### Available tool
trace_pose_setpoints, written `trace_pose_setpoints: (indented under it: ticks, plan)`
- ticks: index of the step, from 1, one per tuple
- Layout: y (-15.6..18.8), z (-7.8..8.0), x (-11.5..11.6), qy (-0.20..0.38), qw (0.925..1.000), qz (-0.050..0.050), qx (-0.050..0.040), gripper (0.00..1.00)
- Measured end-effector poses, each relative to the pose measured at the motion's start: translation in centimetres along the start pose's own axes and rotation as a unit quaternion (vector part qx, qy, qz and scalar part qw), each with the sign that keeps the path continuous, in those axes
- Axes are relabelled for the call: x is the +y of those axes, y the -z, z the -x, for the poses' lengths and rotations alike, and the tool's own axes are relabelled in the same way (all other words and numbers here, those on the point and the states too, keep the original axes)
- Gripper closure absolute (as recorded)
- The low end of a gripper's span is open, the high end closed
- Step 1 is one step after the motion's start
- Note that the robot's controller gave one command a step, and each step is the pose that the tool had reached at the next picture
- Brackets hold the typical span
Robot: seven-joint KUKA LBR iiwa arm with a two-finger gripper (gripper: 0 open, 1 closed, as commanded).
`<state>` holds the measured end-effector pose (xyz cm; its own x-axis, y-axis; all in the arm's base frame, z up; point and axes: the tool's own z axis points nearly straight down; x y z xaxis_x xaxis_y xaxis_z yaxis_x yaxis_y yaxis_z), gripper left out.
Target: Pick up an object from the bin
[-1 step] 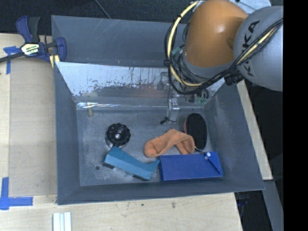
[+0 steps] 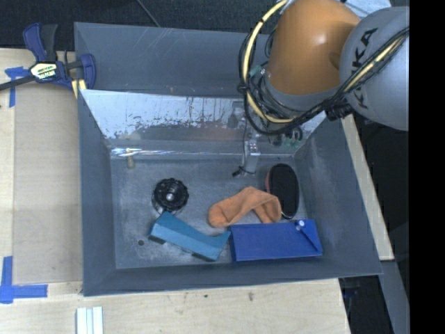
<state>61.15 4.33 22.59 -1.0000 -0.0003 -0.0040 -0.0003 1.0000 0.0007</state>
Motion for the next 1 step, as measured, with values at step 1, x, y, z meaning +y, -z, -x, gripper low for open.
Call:
trace_pose_setpoints:
  ticks: [1]
  plan:
    - [4.06, -0.55, -0.76, 0.052, 0.9986, 0.000, 0.0016, 0.00]
